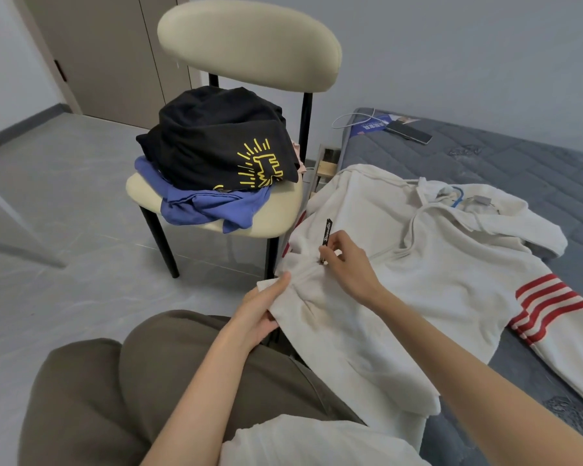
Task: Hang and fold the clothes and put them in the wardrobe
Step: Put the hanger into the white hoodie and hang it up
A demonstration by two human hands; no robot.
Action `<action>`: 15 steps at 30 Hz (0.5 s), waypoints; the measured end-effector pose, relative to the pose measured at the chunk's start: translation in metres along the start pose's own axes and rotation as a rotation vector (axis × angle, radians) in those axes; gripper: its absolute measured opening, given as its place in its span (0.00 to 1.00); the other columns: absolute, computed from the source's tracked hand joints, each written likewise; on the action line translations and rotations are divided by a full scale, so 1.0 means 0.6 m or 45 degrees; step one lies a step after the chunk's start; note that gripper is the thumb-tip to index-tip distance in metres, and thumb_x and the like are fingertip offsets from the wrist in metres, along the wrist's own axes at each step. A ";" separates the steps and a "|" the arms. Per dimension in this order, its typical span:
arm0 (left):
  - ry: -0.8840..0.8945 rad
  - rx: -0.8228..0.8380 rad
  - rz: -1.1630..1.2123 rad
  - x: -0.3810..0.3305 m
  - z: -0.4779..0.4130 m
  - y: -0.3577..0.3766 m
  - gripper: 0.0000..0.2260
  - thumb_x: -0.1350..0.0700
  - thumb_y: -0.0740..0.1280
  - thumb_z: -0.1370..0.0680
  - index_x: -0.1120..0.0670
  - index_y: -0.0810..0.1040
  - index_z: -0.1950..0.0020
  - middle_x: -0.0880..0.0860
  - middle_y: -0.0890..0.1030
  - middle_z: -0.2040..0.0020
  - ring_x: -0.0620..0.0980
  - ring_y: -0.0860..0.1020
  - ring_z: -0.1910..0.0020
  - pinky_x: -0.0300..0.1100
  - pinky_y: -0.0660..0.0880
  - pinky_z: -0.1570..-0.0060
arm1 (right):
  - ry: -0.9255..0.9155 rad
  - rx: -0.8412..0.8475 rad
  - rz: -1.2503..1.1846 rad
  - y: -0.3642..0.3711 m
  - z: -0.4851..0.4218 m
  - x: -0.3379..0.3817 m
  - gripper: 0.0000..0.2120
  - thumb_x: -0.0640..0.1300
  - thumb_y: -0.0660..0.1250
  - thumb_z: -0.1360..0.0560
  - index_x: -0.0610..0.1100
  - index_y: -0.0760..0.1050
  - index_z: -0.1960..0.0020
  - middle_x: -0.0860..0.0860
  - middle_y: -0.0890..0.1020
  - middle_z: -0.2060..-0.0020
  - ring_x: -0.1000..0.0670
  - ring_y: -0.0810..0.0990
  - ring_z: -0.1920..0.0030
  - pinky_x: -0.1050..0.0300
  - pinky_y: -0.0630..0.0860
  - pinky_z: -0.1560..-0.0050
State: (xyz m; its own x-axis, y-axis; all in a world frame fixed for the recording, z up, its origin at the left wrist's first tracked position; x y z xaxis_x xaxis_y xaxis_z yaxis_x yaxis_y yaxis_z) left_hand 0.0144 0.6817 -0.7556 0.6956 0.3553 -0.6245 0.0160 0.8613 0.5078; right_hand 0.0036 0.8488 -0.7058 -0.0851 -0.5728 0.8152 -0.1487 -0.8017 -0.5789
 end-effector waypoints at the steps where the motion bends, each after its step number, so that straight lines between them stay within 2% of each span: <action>1: 0.054 -0.087 -0.030 0.001 -0.001 0.000 0.18 0.54 0.72 0.27 0.60 0.77 0.40 0.57 0.83 0.47 0.52 0.81 0.48 0.46 0.79 0.53 | -0.009 -0.022 0.009 -0.002 0.000 -0.002 0.05 0.44 0.60 0.21 0.44 0.67 0.55 0.50 0.79 0.57 0.47 0.78 0.60 0.56 0.69 0.58; 4: 0.242 -0.381 -0.213 0.001 -0.003 -0.009 0.14 0.57 0.75 0.29 0.59 0.80 0.46 0.55 0.83 0.52 0.51 0.81 0.51 0.45 0.78 0.50 | 0.006 -0.097 0.102 0.003 0.001 -0.011 0.06 0.43 0.59 0.21 0.43 0.66 0.55 0.48 0.78 0.58 0.47 0.74 0.62 0.54 0.67 0.61; 6: 0.346 -0.479 -0.334 0.001 -0.002 -0.011 0.13 0.56 0.75 0.30 0.58 0.80 0.49 0.52 0.82 0.55 0.51 0.80 0.52 0.43 0.76 0.52 | 0.106 -0.187 0.103 0.004 -0.002 -0.023 0.06 0.43 0.58 0.20 0.42 0.65 0.54 0.47 0.77 0.58 0.46 0.73 0.61 0.53 0.65 0.63; 9: 0.428 -0.606 -0.456 -0.001 0.002 -0.016 0.11 0.55 0.75 0.29 0.57 0.79 0.51 0.51 0.81 0.55 0.51 0.78 0.52 0.39 0.74 0.57 | 0.262 -0.356 0.114 -0.019 -0.018 -0.043 0.05 0.43 0.58 0.20 0.41 0.65 0.52 0.45 0.75 0.57 0.43 0.74 0.55 0.54 0.64 0.58; 11: 0.460 -0.664 -0.518 -0.003 0.004 -0.018 0.10 0.54 0.74 0.29 0.55 0.78 0.52 0.52 0.81 0.54 0.51 0.78 0.52 0.40 0.73 0.56 | 0.290 -0.420 0.104 -0.039 -0.031 -0.049 0.06 0.43 0.58 0.20 0.40 0.67 0.50 0.43 0.76 0.55 0.42 0.75 0.52 0.53 0.65 0.57; 13: 0.470 -0.705 -0.559 -0.005 0.004 -0.021 0.12 0.54 0.74 0.29 0.55 0.75 0.51 0.53 0.80 0.52 0.52 0.78 0.51 0.41 0.73 0.55 | 0.223 -0.356 0.067 -0.049 -0.039 -0.046 0.05 0.43 0.58 0.20 0.40 0.66 0.50 0.43 0.77 0.55 0.42 0.75 0.52 0.54 0.65 0.57; 15: 0.464 -0.760 -0.579 -0.003 0.004 -0.022 0.19 0.55 0.74 0.29 0.57 0.69 0.45 0.55 0.75 0.46 0.53 0.75 0.48 0.42 0.71 0.52 | 0.138 -0.250 0.042 -0.053 -0.041 -0.040 0.05 0.42 0.59 0.20 0.41 0.66 0.51 0.45 0.78 0.56 0.43 0.76 0.54 0.52 0.67 0.57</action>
State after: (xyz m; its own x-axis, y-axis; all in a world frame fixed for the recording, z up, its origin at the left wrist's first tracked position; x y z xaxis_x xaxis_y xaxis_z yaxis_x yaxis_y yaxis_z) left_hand 0.0146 0.6690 -0.7596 0.4356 -0.0668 -0.8977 -0.2154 0.9605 -0.1760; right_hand -0.0136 0.8920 -0.7063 -0.1969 -0.5682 0.7990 -0.3321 -0.7281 -0.5996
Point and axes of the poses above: each hand's wrist, its own z-axis away from the middle knuckle, its own y-axis out of the palm, x = y × z, the point moved 2 cm from there along -z, towards the middle knuckle
